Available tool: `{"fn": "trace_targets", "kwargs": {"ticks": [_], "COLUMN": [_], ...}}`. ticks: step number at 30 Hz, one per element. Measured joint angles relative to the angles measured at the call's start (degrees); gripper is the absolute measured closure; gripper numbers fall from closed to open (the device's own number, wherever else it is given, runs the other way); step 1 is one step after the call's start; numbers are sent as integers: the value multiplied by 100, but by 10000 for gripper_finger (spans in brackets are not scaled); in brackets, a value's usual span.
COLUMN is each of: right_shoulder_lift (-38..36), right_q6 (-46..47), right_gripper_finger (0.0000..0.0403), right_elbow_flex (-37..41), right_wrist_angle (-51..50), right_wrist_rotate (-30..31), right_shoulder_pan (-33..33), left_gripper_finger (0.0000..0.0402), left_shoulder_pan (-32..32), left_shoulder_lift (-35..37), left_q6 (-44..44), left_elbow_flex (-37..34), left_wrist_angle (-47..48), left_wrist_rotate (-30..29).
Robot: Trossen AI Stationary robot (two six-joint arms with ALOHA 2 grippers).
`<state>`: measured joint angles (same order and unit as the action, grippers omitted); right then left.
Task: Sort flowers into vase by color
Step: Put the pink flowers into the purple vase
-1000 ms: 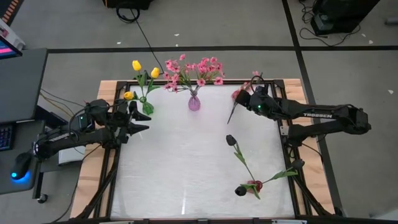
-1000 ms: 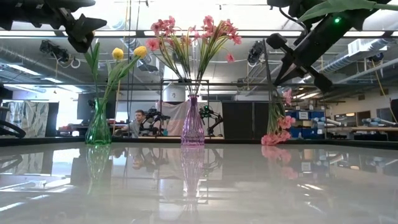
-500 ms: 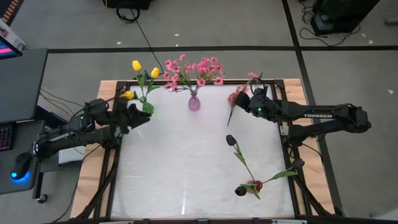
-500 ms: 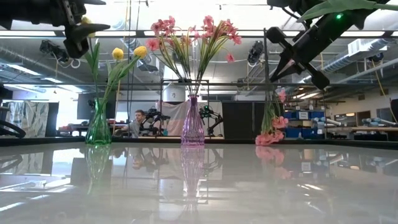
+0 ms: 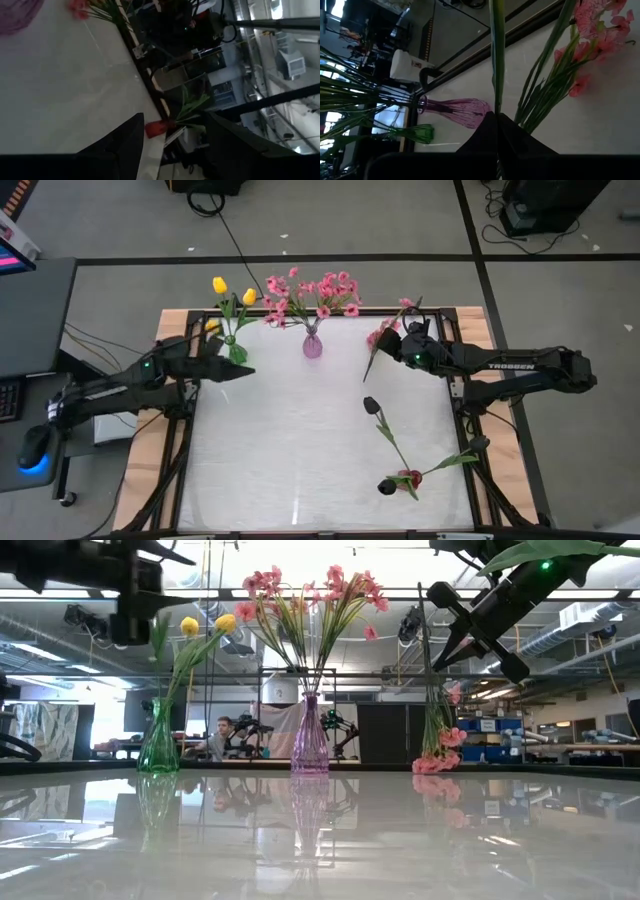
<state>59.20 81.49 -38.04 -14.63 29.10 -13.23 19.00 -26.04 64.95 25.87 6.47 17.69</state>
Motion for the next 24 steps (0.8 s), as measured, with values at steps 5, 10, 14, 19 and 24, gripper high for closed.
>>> {"fn": "trace_targets", "kwargs": {"ticks": [5,10,14,19,24], "right_shoulder_lift": [0,0,0,0,2], "right_q6": [-29,-199,-254,-339,-372], "right_gripper_finger": [399,399,399,399,399], "right_elbow_flex": [0,-1,-2,-2,-2], "right_wrist_angle": [29,276,369,391,449], "right_wrist_rotate": [-2,-1,-2,-34,-97], "right_shoulder_pan": [9,7,9,9,31], "left_gripper_finger": [184,184,184,184,184], "left_shoulder_pan": [-3,-181,-453,-763,-967], "left_shoulder_lift": [-877,-1749,-2366,-3010,-3562], "left_q6": [386,809,1014,1232,1507], "left_elbow_flex": [0,0,0,0,0], "left_wrist_angle": [-1240,-2392,-3099,-3782,-4439], "left_wrist_rotate": [0,3,0,-201,-538]}}
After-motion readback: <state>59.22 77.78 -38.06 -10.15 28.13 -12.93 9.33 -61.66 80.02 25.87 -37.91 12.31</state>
